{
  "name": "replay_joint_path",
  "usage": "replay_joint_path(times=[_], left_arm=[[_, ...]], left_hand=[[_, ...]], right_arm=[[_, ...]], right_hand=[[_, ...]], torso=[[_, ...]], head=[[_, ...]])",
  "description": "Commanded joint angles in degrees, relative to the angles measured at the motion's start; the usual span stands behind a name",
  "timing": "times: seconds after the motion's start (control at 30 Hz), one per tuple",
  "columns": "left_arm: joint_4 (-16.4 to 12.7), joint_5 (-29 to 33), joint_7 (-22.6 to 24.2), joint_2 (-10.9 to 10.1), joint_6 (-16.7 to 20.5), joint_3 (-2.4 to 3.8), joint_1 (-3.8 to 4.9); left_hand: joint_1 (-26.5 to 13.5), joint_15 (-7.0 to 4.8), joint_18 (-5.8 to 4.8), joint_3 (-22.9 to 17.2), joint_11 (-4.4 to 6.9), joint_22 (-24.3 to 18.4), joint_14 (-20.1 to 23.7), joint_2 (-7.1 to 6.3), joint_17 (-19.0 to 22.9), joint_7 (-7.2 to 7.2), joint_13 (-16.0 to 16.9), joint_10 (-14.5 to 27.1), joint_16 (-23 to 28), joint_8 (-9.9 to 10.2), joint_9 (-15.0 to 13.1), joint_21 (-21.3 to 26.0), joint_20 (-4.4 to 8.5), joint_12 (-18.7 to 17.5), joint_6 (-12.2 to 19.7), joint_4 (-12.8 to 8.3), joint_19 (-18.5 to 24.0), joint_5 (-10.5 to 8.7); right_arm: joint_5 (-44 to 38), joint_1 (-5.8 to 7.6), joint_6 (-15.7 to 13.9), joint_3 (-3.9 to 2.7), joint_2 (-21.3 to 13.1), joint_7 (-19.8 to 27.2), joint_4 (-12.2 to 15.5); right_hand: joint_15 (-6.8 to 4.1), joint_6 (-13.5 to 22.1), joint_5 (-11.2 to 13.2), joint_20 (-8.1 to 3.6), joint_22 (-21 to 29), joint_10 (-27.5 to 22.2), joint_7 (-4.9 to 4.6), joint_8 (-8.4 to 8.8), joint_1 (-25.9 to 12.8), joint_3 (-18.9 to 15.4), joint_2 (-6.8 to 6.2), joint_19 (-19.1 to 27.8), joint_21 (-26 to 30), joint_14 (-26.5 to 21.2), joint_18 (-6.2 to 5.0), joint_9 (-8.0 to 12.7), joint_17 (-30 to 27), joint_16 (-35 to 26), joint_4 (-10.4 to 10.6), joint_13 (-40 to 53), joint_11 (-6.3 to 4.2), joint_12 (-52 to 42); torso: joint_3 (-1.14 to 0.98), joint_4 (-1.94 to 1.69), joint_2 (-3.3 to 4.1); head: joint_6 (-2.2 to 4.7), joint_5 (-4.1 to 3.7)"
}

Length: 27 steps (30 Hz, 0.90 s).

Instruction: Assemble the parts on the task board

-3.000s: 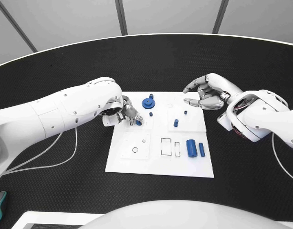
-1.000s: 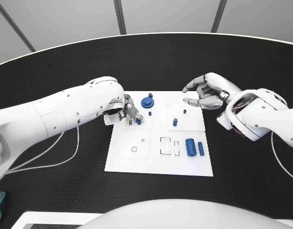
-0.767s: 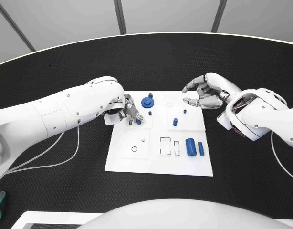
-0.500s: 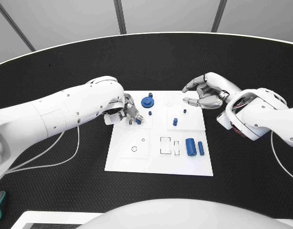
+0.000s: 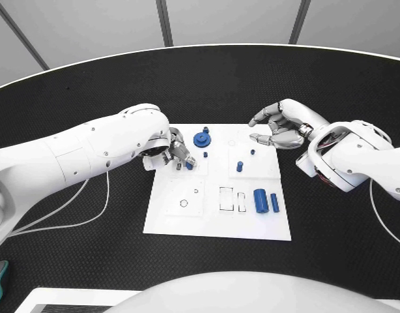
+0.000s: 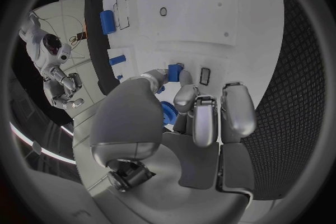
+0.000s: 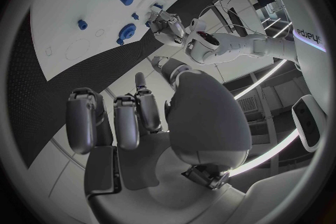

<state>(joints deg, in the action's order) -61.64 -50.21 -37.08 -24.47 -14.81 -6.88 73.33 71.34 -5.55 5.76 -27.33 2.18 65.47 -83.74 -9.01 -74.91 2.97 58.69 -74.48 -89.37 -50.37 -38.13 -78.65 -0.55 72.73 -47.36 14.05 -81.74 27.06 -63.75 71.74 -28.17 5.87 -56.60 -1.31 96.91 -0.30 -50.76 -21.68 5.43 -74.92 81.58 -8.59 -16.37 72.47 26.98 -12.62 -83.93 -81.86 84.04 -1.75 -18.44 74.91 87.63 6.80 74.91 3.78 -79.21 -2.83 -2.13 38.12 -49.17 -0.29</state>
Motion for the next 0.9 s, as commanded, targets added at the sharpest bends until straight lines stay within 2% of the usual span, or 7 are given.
replay_joint_path(times=[0.03, 0.13, 0.17, 0.23, 0.27, 0.37, 0.9], left_arm=[[0.1, 1.1, 0.0, 0.0, -0.3, 0.00, 0.00], [0.1, 1.9, 0.1, -0.2, -0.8, 0.00, 0.00], [0.1, 2.1, 0.1, -0.2, -1.0, 0.00, 0.00], [0.0, 2.5, 0.1, -0.4, -1.5, 0.00, 0.00], [-0.1, 2.6, 0.1, -0.5, -1.6, 0.00, 0.00], [-0.4, 2.8, 0.0, -0.8, -2.1, 0.00, 0.01], [-1.3, 2.9, -0.8, -1.6, -3.9, 0.02, 0.36]], left_hand=[[2.5, 0.34, -0.90, -3.7, -0.31, -0.4, -5.8, 1.66, -13.4, -0.61, -0.9, 0.9, -0.1, 0.5, 0.0, 0.4, -0.25, -0.8, 2.0, -2.5, 0.6, 0.15], [2.4, 0.76, -0.86, -5.7, -0.80, -0.5, -5.8, 2.08, -13.5, -0.21, -1.5, 1.4, -0.1, 0.3, -0.3, 0.5, -0.62, -1.1, 2.6, -3.1, 0.7, -2.24], [2.5, 0.90, -0.82, -7.6, -0.85, -0.6, -5.8, 2.18, -13.4, -0.02, -1.7, 1.6, -0.1, 0.3, -0.5, 0.6, -0.75, -1.1, 3.1, -3.6, 0.8, -7.38], [2.0, 1.11, -0.78, -10.6, -1.12, -0.7, -5.8, 1.97, -13.4, 0.13, -2.1, 1.9, 0.0, 0.1, -0.7, 0.6, -0.97, -1.2, 3.3, -4.0, 0.9, -11.49], [1.7, 1.11, -0.75, -12.6, -1.28, -0.7, -5.8, 1.86, -13.4, 0.12, -2.2, 2.0, 0.0, 0.1, -0.8, 0.7, -1.02, -1.2, 3.6, -4.3, 0.9, -15.76], [0.9, 1.34, -0.77, -17.6, -1.30, -0.6, -5.8, 1.59, -13.4, 0.42, -2.5, 2.1, -0.1, -0.1, -1.0, 0.7, -1.24, -1.1, 3.7, -5.1, 0.9, -23.56], [0.6, 1.34, -0.77, -18.5, -1.36, -0.6, -5.8, 1.41, -13.5, 0.42, -2.6, 2.2, -0.1, -0.1, -1.1, 0.7, -1.27, -1.1, 3.8, -5.4, 1.0, -24.19]], right_arm=[[0.0, 0.00, 0.0, 0.00, 0.0, 0.0, 0.0], [0.0, 0.00, 0.0, 0.00, 0.0, 0.0, 0.0], [0.0, 0.00, 0.1, 0.00, 0.0, 0.0, -0.1], [0.0, 0.00, 0.1, 0.00, 0.0, 0.0, -0.1], [0.0, 0.00, 0.1, 0.00, 0.0, 0.0, -0.1], [0.0, 0.00, 0.1, 0.00, 0.1, 0.0, -0.1], [0.0, -0.01, 0.1, 0.00, 0.1, 0.0, -0.3]], right_hand=[[-0.41, -0.1, -0.3, -0.36, -7.4, -0.3, -0.10, -0.31, 0.0, 0.3, -0.68, -2.3, 0.0, 4.5, -0.55, 0.1, 9.0, -0.4, 0.1, 4.8, -0.12, 0.1], [-0.41, -0.1, -0.3, -0.36, -7.4, -0.3, -0.10, -0.31, 0.0, 0.3, -0.68, -2.3, 0.0, 4.5, -0.55, 0.1, 9.0, -0.4, 0.1, 4.8, -0.12, 0.1], [-0.41, -0.1, -0.3, -0.36, -7.4, -0.3, -0.10, -0.31, 0.0, 0.3, -0.68, -2.3, 0.0, 4.5, -0.55, 0.1, 9.0, -0.4, 0.1, 4.8, -0.12, 0.1], [-0.41, -0.1, -0.3, -0.36, -7.4, -0.3, -0.10, -0.31, 0.0, 0.3, -0.68, -2.3, 0.0, 4.5, -0.55, 0.1, 9.0, -0.4, 0.1, 4.8, -0.12, 0.1], [-0.41, -0.1, -0.3, -0.36, -7.4, -0.3, -0.10, -0.31, 0.0, 0.3, -0.68, -2.3, 0.0, 4.5, -0.55, 0.1, 9.0, -0.4, 0.1, 4.8, -0.12, 0.1], [-0.41, -0.1, -0.3, -0.36, -7.4, -0.3, -0.10, -0.31, 0.0, 0.3, -0.68, -2.3, 0.0, 4.5, -0.55, 0.1, 9.0, -0.4, 0.1, 4.8, -0.12, 0.1], [-0.42, -0.1, -0.3, -0.36, -7.4, -0.2, -0.10, -0.34, 0.0, 0.3, -0.63, -2.3, 0.0, 4.6, -0.55, 0.1, 9.2, -0.3, 0.2, 4.9, -0.12, 0.0]], torso=[[-0.03, 0.00, -0.04], [-0.04, 0.01, -0.03], [-0.02, 0.02, -0.02], [-0.03, 0.01, -0.06], [-0.03, 0.00, -0.06], [-0.04, -0.03, -0.13], [0.00, 0.00, 0.04]], head=[[-0.06, -0.01], [-0.03, 0.01], [-0.02, 0.00], [0.00, 0.03], [0.02, 0.03], [0.02, 0.04], [0.34, 0.08]])
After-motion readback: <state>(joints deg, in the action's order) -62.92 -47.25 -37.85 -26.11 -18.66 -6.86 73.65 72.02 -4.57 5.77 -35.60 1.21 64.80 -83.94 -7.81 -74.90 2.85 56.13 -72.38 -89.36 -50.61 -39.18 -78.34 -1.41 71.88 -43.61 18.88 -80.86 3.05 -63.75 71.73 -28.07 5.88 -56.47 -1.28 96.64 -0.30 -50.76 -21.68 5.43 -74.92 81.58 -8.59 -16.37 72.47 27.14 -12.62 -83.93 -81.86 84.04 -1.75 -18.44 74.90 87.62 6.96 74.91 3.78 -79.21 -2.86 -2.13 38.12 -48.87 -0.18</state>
